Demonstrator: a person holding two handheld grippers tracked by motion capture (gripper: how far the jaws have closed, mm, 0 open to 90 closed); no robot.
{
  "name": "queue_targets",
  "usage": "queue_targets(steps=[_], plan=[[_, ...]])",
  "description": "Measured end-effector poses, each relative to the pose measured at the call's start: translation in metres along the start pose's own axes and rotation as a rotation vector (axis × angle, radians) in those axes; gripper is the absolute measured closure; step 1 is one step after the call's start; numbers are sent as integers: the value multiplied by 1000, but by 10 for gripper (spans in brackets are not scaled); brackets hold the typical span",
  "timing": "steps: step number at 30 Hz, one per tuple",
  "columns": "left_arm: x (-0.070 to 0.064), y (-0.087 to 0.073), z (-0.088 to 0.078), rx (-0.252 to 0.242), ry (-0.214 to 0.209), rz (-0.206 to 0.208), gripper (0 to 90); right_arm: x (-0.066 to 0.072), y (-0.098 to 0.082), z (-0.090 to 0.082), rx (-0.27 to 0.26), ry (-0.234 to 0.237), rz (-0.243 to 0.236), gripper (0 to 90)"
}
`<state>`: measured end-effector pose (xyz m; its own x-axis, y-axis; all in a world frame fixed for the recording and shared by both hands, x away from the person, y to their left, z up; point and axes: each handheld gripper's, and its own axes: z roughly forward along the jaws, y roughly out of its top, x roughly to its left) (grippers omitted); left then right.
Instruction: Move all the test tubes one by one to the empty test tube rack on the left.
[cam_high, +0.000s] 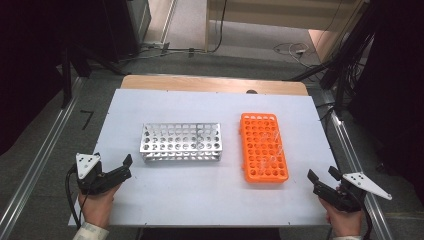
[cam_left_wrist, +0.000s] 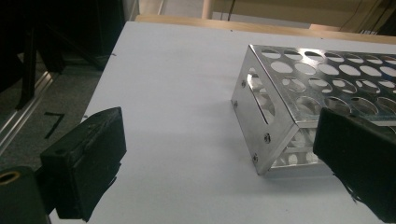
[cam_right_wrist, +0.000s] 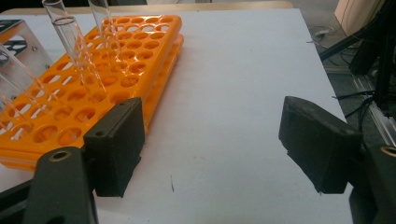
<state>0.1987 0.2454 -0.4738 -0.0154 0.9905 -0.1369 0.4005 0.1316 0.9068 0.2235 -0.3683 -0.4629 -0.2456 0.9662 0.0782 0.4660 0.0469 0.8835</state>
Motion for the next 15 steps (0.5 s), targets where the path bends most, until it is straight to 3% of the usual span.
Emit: queue_targets(steps=[15], plan=[[-2,-1,1,7,-13,-1,33,10,0,5,22,24,-31,218]])
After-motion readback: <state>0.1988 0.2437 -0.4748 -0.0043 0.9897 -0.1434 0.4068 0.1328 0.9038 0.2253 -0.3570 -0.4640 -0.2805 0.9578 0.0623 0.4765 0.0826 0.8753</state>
